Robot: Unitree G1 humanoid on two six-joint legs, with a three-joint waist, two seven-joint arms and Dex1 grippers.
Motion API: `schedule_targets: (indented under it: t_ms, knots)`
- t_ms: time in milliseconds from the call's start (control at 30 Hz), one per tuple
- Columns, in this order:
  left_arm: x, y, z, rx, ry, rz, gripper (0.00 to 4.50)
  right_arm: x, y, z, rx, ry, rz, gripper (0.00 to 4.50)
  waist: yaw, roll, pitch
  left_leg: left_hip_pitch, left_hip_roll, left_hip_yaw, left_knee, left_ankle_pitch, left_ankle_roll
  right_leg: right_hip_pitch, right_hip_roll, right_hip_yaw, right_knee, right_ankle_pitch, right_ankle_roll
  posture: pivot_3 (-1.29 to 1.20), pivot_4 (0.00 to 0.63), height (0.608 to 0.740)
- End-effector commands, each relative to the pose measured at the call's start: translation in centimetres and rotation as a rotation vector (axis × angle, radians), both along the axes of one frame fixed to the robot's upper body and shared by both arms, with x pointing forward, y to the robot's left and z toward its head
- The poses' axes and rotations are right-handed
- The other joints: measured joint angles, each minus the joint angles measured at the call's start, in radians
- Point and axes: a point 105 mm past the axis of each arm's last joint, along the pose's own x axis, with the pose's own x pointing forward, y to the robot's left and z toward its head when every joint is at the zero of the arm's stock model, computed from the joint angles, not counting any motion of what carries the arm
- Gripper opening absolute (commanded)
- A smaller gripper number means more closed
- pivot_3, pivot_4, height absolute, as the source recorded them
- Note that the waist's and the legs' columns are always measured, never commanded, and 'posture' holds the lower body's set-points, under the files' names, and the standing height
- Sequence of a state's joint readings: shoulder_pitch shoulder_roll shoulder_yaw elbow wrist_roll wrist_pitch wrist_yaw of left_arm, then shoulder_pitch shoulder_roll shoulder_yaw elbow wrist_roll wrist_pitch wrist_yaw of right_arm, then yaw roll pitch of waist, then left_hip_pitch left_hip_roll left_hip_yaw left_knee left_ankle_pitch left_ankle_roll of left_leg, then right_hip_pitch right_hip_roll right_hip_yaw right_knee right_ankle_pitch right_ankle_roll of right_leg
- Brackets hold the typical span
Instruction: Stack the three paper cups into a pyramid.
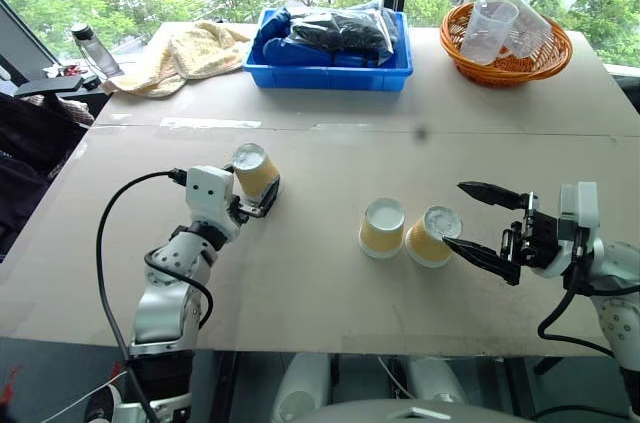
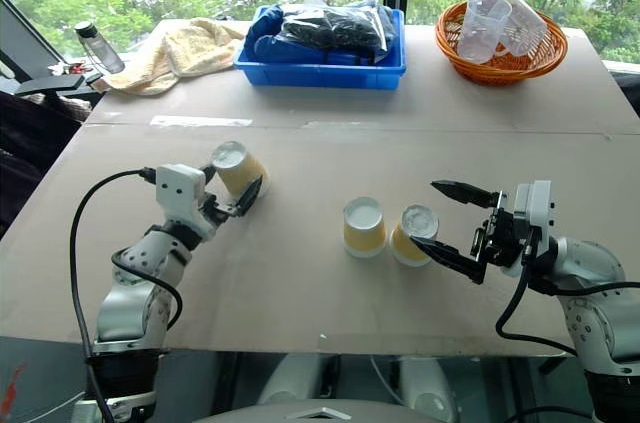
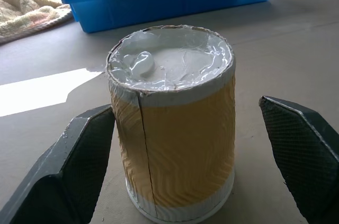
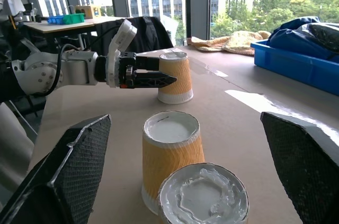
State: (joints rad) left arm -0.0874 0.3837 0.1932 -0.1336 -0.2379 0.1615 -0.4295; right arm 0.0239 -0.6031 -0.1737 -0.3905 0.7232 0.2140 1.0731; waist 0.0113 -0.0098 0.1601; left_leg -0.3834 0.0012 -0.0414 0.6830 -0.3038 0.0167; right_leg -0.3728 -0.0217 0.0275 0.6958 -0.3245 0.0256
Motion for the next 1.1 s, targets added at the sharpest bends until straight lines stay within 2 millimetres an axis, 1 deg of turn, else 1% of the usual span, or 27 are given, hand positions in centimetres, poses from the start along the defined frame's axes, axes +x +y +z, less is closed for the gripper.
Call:
schedule_targets:
  t_ms: [33,133,200,233,267,367,433,500,633,700,733,800,933,1000,1100]
  knots:
    - [0.7,-0.1,1.0,-0.015,-0.057,0.019,4.44,-0.2,0.0,0.6,-0.001,-0.044,0.011,4.50,0.001,0.000,0.000,0.000,0.000,0.000,0.000,0.000,0.000,0.000,0.000,0.000,0.000,0.000,0.000,0.00,0.150,0.740]
    - [0.7,-0.4,0.8,0.006,-0.065,0.012,3.68,-0.3,-0.1,0.4,-0.002,-0.043,0.012,4.50,0.001,0.000,0.000,0.000,0.000,0.000,0.000,0.000,0.000,0.000,0.000,0.000,0.000,0.000,0.000,0.00,0.150,0.740]
    - [0.7,-0.4,0.9,0.010,-0.073,0.014,2.93,-0.3,0.0,0.4,0.000,-0.044,0.013,4.50,0.000,0.000,0.000,0.000,0.000,0.000,0.000,0.000,0.000,0.000,0.000,0.000,0.000,0.000,0.000,0.00,0.150,0.740]
    - [0.8,-0.5,0.9,0.011,-0.075,0.015,2.44,-0.3,0.0,0.4,0.001,-0.045,0.014,4.50,0.000,0.000,0.000,0.000,0.000,0.000,0.000,0.000,0.000,0.000,0.000,0.000,0.000,0.000,0.000,0.00,0.150,0.740]
    - [0.8,-0.6,1.0,0.015,-0.082,0.008,2.23,-0.3,0.0,0.4,0.002,-0.045,0.014,4.50,0.000,0.000,0.000,0.000,0.000,0.000,0.000,0.000,0.000,0.000,0.000,0.000,0.000,0.000,0.000,0.00,0.150,0.740]
    - [0.7,-1.3,1.9,0.002,-0.113,-0.025,2.23,-0.3,-0.1,0.4,0.001,-0.045,0.012,4.50,0.001,0.000,0.000,0.000,0.000,0.000,0.000,0.000,0.000,0.000,0.000,0.000,0.000,0.000,0.000,0.00,0.150,0.740]
    - [0.6,-2.2,2.9,-0.008,-0.140,-0.082,2.23,-0.3,-0.2,0.5,0.001,-0.046,0.009,4.50,0.001,0.000,0.000,0.000,0.000,0.000,0.000,0.000,0.000,0.000,0.000,0.000,0.000,0.000,0.000,0.00,0.150,0.740]
    - [0.5,-3.9,4.2,-0.015,-0.166,-0.178,2.23,-0.2,-0.5,0.6,-0.001,-0.046,0.002,4.50,0.004,0.000,0.000,0.000,0.000,0.000,0.000,0.000,0.000,0.000,0.000,0.000,0.000,0.000,0.000,0.00,0.150,0.740]
    - [-0.2,-7.8,7.0,-0.014,-0.214,-0.417,2.23,-0.2,-1.1,0.7,0.000,-0.043,-0.023,4.50,0.003,0.000,0.000,-0.001,0.000,-0.001,0.001,0.002,-0.003,0.000,0.000,-0.002,0.000,0.000,0.000,0.00,0.150,0.740]
    - [-0.7,-9.2,8.1,0.001,-0.228,-0.508,2.23,-0.1,-1.4,0.8,-0.001,-0.043,-0.036,4.50,-0.002,0.000,0.000,-0.001,0.000,-0.001,0.001,0.002,-0.003,0.000,0.000,-0.001,0.000,0.000,0.000,0.00,0.150,0.740]
    - [-1.4,-10.9,8.6,0.035,-0.225,-0.626,2.23,-0.2,-1.7,0.8,-0.004,-0.041,-0.050,4.50,-0.004,0.000,0.000,-0.001,0.000,0.000,0.001,0.002,-0.003,0.000,0.000,0.000,0.000,0.000,0.000,0.00,0.150,0.740]
    - [-2.9,-13.4,9.0,0.069,-0.200,-0.818,2.23,-0.4,-2.2,0.7,-0.016,-0.037,-0.072,4.50,-0.003,0.000,0.000,-0.001,0.000,0.000,0.000,0.002,-0.003,0.000,0.001,0.000,0.000,0.000,0.000,0.00,0.150,0.740]
    - [-4.7,-16.8,9.0,0.090,-0.158,-1.054,2.23,-0.9,-2.5,0.6,-0.025,-0.033,-0.100,4.50,0.001,0.000,0.000,-0.001,0.000,-0.001,0.001,0.002,-0.003,0.000,0.001,-0.001,0.000,0.000,0.000,0.00,0.150,0.740]
    - [-5.3,-18.1,9.4,0.076,-0.169,-1.130,2.23,-1.1,-2.5,0.7,-0.020,-0.034,-0.112,4.50,-0.001,0.000,0.000,-0.001,-0.001,0.000,0.001,0.002,-0.003,0.000,0.001,0.000,0.000,0.000,0.000,0.00,0.150,0.740]
    - [-5.5,-19.2,9.4,0.061,-0.161,-1.183,2.23,-1.4,-2.4,0.7,-0.014,-0.032,-0.126,4.50,-0.004,0.000,0.000,-0.001,0.000,0.000,0.001,0.002,-0.003,0.000,0.002,0.000,0.000,0.000,0.000,0.00,0.150,0.740]
